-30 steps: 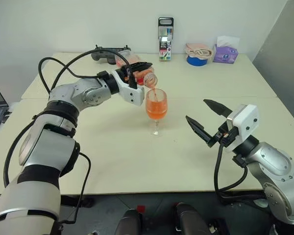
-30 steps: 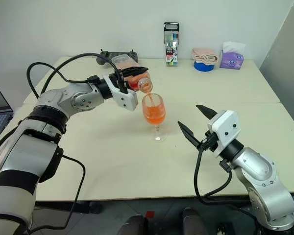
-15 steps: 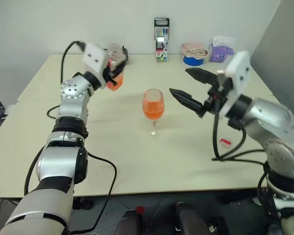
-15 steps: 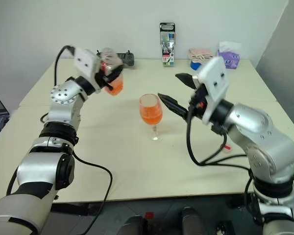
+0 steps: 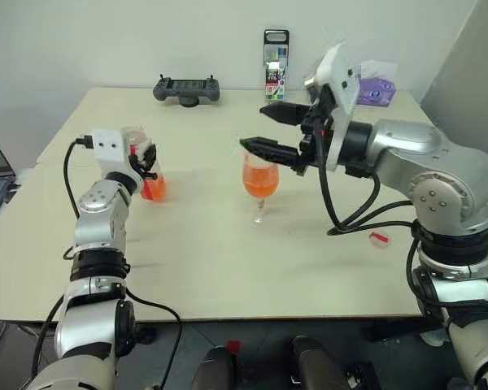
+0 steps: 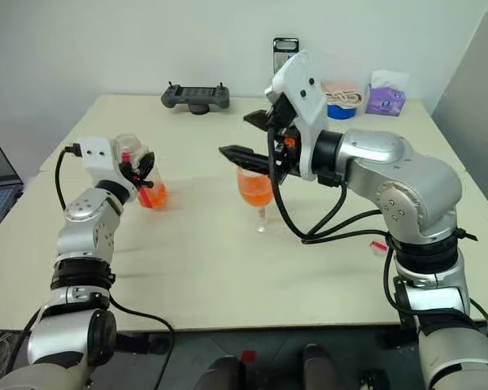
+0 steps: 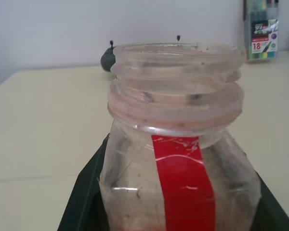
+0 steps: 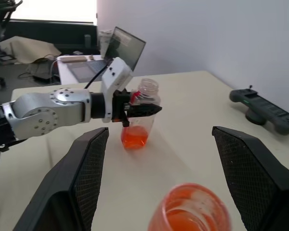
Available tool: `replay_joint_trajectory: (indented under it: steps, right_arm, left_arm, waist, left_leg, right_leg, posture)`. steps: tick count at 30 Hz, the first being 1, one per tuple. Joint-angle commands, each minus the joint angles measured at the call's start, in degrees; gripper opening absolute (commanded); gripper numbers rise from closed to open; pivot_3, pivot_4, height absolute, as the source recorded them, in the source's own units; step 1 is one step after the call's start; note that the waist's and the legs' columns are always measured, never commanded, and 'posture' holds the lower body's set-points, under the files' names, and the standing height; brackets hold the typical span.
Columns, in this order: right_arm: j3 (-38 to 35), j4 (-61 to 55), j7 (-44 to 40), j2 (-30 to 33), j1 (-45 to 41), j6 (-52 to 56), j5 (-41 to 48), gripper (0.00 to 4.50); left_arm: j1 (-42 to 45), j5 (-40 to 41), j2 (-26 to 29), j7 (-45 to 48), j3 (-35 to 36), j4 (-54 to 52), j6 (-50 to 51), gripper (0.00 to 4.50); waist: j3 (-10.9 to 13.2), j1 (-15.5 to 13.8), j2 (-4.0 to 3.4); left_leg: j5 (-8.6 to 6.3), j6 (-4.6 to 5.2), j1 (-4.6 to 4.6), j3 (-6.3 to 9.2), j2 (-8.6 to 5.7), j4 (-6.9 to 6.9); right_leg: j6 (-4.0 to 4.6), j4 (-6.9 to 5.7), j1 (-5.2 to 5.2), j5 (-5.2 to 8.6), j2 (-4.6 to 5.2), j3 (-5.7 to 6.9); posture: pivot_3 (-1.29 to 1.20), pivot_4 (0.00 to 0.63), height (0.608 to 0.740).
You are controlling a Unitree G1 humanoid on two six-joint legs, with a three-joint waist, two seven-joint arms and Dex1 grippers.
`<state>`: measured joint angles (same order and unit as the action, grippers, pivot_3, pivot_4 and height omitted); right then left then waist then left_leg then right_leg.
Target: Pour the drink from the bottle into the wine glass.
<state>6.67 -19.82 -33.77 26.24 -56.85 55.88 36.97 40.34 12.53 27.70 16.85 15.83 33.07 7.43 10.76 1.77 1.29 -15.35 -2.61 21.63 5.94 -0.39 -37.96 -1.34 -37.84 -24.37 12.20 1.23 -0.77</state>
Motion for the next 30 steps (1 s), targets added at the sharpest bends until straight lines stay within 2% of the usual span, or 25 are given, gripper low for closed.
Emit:
replay_joint_trajectory:
  steps: [1, 7, 14, 16, 30]
  right_arm:
    - [0.1, -0.2, -1.7, 0.0, -2.0, -2.6, -1.0, 3.68]
    - [1.0, -0.4, -3.3, 0.1, -1.8, -3.1, -1.6, 3.68]
    - [1.2, 0.0, -4.1, 0.1, -1.4, -3.6, -3.1, 3.68]
    - [0.9, 0.3, -4.2, 0.3, -1.3, -3.7, -3.3, 3.68]
    - [-0.5, 0.7, -4.8, 1.5, 0.0, -4.4, -4.3, 3.68]
  left_arm:
    - [-0.5, 0.4, 0.3, -0.4, 1.0, -4.1, -1.3, 1.71]
    - [-3.2, 1.0, -0.1, -1.3, 1.9, -5.8, -1.1, 1.71]
    - [-5.3, 0.6, -0.3, -2.0, 1.2, -8.1, -0.1, 4.03]
    - [-5.8, 0.4, -0.4, -1.9, 0.8, -9.1, 0.2, 4.47]
    - [-12.2, 1.9, -2.9, -4.5, 1.5, -20.5, 6.5, 4.47]
  waist:
    - [0.0, 0.0, 0.0]
    - [0.0, 0.0, 0.0]
    - [0.0, 0.0, 0.0]
    - [0.0, 0.0, 0.0]
    - [0.0, 0.0, 0.0]
  left_leg:
    - [0.0, 0.0, 0.01, 0.0, -0.01, 0.0]
    - [0.0, 0.0, -0.01, -0.01, 0.01, 0.02]
    - [0.0, 0.0, -0.04, -0.02, 0.01, 0.03]
    - [0.0, 0.0, -0.03, -0.02, 0.01, 0.03]
    - [-0.01, -0.01, -0.01, -0.02, 0.01, 0.04]
  right_leg:
    - [0.0, 0.02, 0.0, 0.0, 0.0, 0.0]
    - [0.0, 0.02, 0.0, 0.0, 0.0, -0.01]
    - [0.0, 0.01, 0.0, 0.0, 0.0, -0.02]
    - [0.0, 0.02, 0.0, 0.0, 0.0, -0.02]
    - [0.0, 0.08, 0.0, 0.0, 0.01, -0.03]
  posture:
    - [0.0, 0.15, 0.74]
    - [0.0, 0.15, 0.74]
    - [0.0, 0.15, 0.74]
    - [0.0, 0.15, 0.74]
    - [0.0, 0.15, 0.74]
